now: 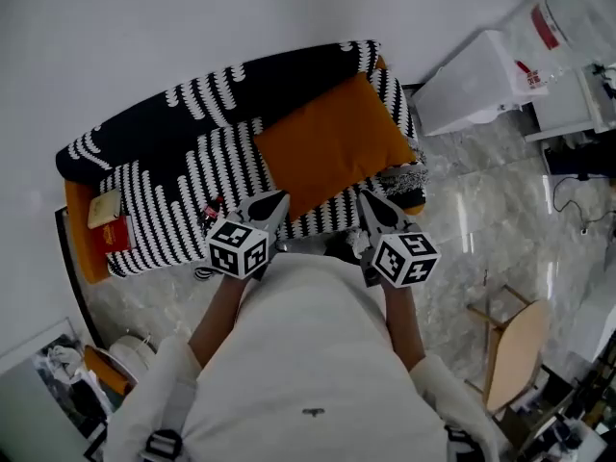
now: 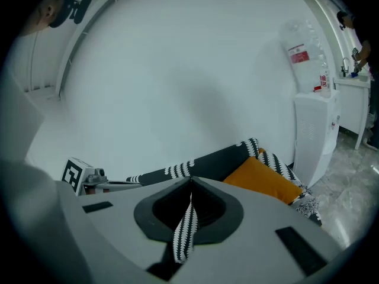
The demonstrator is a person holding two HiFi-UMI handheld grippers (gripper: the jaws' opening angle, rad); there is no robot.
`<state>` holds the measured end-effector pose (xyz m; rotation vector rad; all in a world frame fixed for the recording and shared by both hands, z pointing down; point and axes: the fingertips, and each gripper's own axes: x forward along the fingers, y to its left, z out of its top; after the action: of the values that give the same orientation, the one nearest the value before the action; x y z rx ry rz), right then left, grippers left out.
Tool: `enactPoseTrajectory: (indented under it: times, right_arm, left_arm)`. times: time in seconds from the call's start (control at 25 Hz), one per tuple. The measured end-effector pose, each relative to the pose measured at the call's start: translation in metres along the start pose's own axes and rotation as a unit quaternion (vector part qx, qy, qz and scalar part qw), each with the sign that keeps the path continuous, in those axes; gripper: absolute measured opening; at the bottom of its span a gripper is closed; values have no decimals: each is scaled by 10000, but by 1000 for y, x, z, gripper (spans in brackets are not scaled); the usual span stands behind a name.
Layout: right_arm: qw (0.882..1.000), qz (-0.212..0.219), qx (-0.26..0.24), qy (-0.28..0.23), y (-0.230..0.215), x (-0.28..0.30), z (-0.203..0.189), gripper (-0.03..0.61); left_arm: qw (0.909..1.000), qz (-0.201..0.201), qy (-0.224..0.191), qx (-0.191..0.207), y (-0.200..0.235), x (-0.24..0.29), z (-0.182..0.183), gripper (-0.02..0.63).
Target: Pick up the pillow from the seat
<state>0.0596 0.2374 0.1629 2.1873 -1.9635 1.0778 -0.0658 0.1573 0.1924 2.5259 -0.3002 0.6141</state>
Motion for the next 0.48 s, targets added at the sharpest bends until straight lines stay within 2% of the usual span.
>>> enactPoseTrajectory:
  times: [0.24, 0.48]
  right_arm:
    - [9980, 487, -151, 384, -49, -11, 8, 8]
    - [9915, 775, -221, 1019, -90, -26, -14, 8]
  left_arm:
    - [9978, 520, -90, -390, -37, 26, -15, 12]
    - [9905, 947, -179, -980, -70, 44, -43, 12]
